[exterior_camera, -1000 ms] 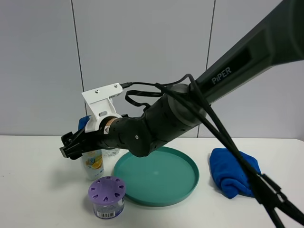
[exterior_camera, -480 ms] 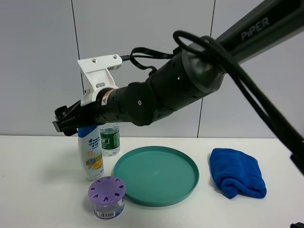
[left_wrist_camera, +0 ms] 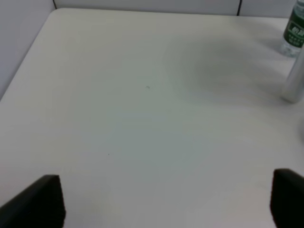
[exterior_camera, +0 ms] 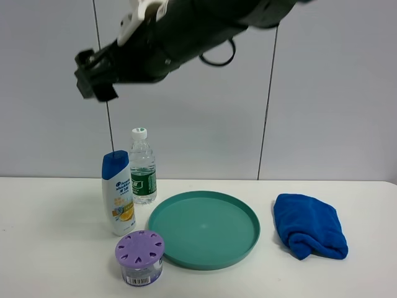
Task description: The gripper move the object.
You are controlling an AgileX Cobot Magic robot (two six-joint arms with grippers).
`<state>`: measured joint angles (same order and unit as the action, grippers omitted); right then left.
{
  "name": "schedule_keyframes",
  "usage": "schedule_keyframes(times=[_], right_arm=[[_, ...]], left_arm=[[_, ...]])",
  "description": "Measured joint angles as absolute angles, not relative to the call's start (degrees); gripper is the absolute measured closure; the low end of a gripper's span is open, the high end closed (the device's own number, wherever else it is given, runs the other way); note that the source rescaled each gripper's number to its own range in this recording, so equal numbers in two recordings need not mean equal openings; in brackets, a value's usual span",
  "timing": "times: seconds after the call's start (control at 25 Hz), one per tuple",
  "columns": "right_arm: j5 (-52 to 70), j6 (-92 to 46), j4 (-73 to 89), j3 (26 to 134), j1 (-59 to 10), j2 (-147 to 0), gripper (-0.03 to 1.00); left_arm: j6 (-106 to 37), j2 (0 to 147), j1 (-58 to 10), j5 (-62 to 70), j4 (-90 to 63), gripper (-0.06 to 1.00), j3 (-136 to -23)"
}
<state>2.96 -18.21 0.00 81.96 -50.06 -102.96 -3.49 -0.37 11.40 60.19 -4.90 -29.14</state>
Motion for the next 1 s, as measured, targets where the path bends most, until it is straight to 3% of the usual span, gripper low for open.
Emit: schedule_keyframes(times=[0.28,0.48,0.72,1.0], right_arm=[[18.4,-21.1,-8.2,82.0,-49.5,-88.4,0.23],[34.4,-11.1,-21.9,82.0,-44.6,-80.4,0.23],[54.3,-0.5,-27.9,80.4,-34.1,-71.3,0.23],[55.5,-2.5,-20.3,61.7,-17.8,-53.4,0.23]], left_arm=[[-3.5,-0.4,11.4,60.2,-4.9,-0.06,-29.1],[-3.5,-0.4,11.4,60.2,-4.9,-0.06,-29.1],[-3.5,-0.4,11.4,60.2,-4.9,-0.06,-29.1],[-3.5,-0.4,11.4,60.2,-4.9,-0.06,-29.1]])
